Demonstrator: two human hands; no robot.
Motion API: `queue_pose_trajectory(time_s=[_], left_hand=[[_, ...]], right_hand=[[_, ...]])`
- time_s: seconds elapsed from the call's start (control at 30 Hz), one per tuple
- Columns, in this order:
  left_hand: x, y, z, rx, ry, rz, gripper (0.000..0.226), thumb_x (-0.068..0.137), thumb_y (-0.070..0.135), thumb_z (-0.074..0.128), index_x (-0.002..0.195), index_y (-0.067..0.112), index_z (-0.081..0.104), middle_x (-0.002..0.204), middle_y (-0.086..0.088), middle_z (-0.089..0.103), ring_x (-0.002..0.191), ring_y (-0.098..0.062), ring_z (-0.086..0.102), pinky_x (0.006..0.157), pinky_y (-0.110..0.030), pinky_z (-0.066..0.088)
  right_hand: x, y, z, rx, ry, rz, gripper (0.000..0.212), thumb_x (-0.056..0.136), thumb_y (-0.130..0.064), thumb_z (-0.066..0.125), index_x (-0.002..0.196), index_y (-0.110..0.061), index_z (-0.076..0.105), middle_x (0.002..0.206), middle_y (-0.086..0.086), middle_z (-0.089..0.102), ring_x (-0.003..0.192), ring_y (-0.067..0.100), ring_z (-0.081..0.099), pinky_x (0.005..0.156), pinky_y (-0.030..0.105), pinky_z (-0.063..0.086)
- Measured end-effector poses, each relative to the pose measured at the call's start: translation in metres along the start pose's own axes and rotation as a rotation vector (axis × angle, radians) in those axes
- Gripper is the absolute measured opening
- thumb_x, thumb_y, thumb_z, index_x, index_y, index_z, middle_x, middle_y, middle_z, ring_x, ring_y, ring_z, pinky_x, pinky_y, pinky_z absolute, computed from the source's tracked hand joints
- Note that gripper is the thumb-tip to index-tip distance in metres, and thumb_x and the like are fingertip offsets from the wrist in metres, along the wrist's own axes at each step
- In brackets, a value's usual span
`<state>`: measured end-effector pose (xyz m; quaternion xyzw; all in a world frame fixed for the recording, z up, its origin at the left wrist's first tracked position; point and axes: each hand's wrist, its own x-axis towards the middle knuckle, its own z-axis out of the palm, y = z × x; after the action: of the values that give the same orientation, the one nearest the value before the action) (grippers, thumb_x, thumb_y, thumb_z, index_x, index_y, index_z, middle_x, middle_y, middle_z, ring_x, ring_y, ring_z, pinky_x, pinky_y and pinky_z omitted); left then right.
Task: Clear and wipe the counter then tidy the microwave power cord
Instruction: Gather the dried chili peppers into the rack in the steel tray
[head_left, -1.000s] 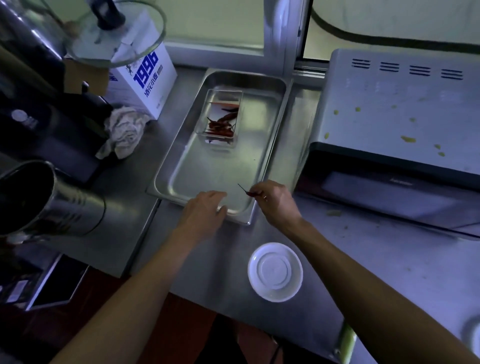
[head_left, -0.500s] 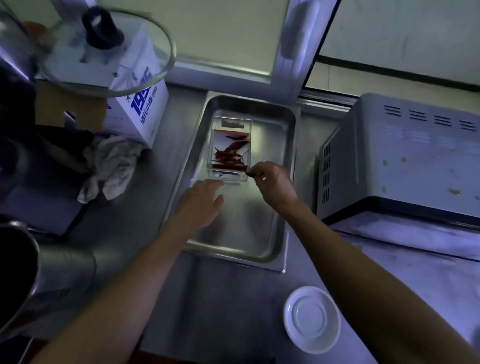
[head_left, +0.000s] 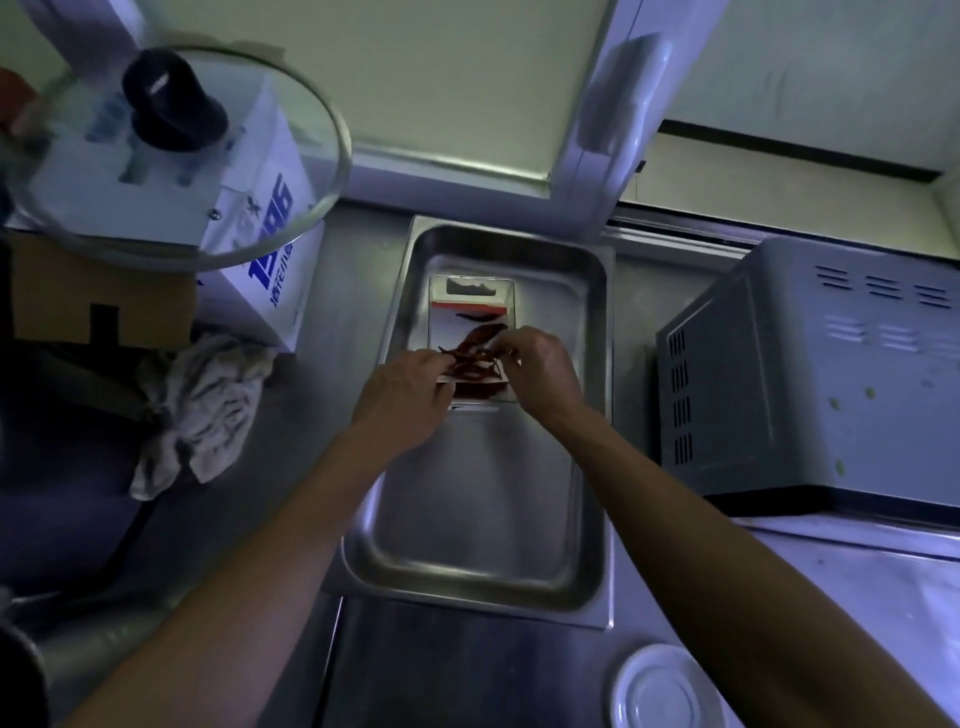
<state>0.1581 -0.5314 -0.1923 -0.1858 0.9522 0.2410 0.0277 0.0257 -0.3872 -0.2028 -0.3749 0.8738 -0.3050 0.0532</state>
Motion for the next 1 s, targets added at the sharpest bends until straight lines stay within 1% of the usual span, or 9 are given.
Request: queue_pose_trajectory(time_s=[0.07, 0.13, 0.2, 0.43, 0.57, 0.67, 0.83, 0.93, 1.0], left_hand=[[0.006, -0.005, 0.003, 0.012, 0.000, 0.012, 0.039, 0.098, 0.029, 0.054, 0.135, 0.017, 0.057, 0.135, -0.004, 0.058, 0.121, -0.025, 0.053, 0.099, -0.042, 0.045], [0.009, -0.009, 0.007, 0.022, 0.007, 0.023, 0.037, 0.098, 0.028, 0.054, 0.133, 0.017, 0.058, 0.133, -0.003, 0.060, 0.119, -0.026, 0.054, 0.096, -0.042, 0.046], [0.010, -0.014, 0.011, 0.028, 0.014, 0.023, 0.036, 0.097, 0.028, 0.053, 0.132, 0.017, 0.058, 0.132, -0.003, 0.060, 0.117, -0.026, 0.056, 0.094, -0.042, 0.047], [-0.003, -0.015, 0.020, 0.104, 0.020, 0.045, 0.034, 0.096, 0.028, 0.052, 0.128, 0.018, 0.059, 0.131, 0.000, 0.060, 0.118, -0.024, 0.054, 0.090, -0.041, 0.046], [-0.022, 0.000, 0.021, 0.073, 0.017, 0.071, 0.035, 0.095, 0.026, 0.056, 0.129, 0.016, 0.060, 0.133, -0.002, 0.060, 0.122, -0.026, 0.053, 0.095, -0.045, 0.049], [-0.035, 0.022, 0.024, 0.055, -0.008, 0.087, 0.037, 0.095, 0.025, 0.054, 0.130, 0.016, 0.059, 0.135, -0.003, 0.058, 0.127, -0.027, 0.049, 0.096, -0.048, 0.046], [-0.055, 0.071, 0.043, 0.129, -0.039, 0.182, 0.037, 0.096, 0.031, 0.054, 0.131, 0.017, 0.058, 0.133, -0.003, 0.059, 0.123, -0.027, 0.053, 0.095, -0.043, 0.046], [-0.071, 0.105, 0.059, 0.136, -0.079, 0.246, 0.037, 0.096, 0.029, 0.054, 0.131, 0.017, 0.059, 0.134, -0.003, 0.060, 0.124, -0.027, 0.052, 0.097, -0.046, 0.047], [-0.083, 0.127, 0.072, 0.142, -0.095, 0.290, 0.037, 0.095, 0.027, 0.055, 0.131, 0.017, 0.059, 0.134, -0.003, 0.060, 0.123, -0.028, 0.053, 0.095, -0.047, 0.047]], right_hand=[[0.014, -0.001, 0.007, 0.010, -0.025, 0.011, 0.018, 0.090, -0.002, 0.062, 0.096, -0.012, 0.077, 0.097, 0.004, 0.073, 0.081, 0.010, 0.063, 0.073, 0.018, 0.050], [0.027, 0.001, 0.017, 0.016, -0.061, 0.037, 0.020, 0.091, -0.005, 0.059, 0.094, -0.014, 0.076, 0.096, 0.003, 0.073, 0.083, 0.014, 0.066, 0.076, 0.028, 0.055], [0.034, 0.003, 0.026, -0.006, -0.097, 0.047, 0.021, 0.091, -0.006, 0.057, 0.095, -0.015, 0.075, 0.095, 0.002, 0.072, 0.085, 0.017, 0.066, 0.078, 0.036, 0.056], [0.014, 0.001, 0.022, -0.005, -0.104, 0.020, 0.021, 0.090, -0.005, 0.059, 0.104, -0.014, 0.073, 0.106, 0.003, 0.072, 0.096, 0.020, 0.064, 0.085, 0.038, 0.054], [-0.031, -0.001, -0.002, 0.002, -0.154, 0.101, 0.026, 0.095, -0.014, 0.060, 0.120, -0.013, 0.068, 0.122, 0.006, 0.068, 0.112, 0.024, 0.059, 0.095, 0.036, 0.047], [-0.073, 0.005, -0.020, 0.030, -0.173, 0.125, 0.029, 0.095, -0.015, 0.059, 0.123, -0.013, 0.065, 0.127, 0.004, 0.066, 0.117, 0.023, 0.057, 0.100, 0.039, 0.046], [-0.150, 0.024, -0.040, 0.030, -0.128, 0.154, 0.027, 0.091, -0.014, 0.060, 0.117, -0.017, 0.066, 0.122, 0.001, 0.067, 0.113, 0.022, 0.062, 0.093, 0.039, 0.052], [-0.194, 0.039, -0.054, 0.041, -0.075, 0.188, 0.026, 0.089, -0.012, 0.058, 0.113, -0.012, 0.069, 0.115, 0.007, 0.069, 0.105, 0.028, 0.064, 0.087, 0.039, 0.053], [-0.223, 0.050, -0.066, 0.048, -0.036, 0.218, 0.026, 0.088, -0.012, 0.059, 0.112, -0.010, 0.070, 0.113, 0.008, 0.070, 0.103, 0.030, 0.064, 0.088, 0.038, 0.052]])
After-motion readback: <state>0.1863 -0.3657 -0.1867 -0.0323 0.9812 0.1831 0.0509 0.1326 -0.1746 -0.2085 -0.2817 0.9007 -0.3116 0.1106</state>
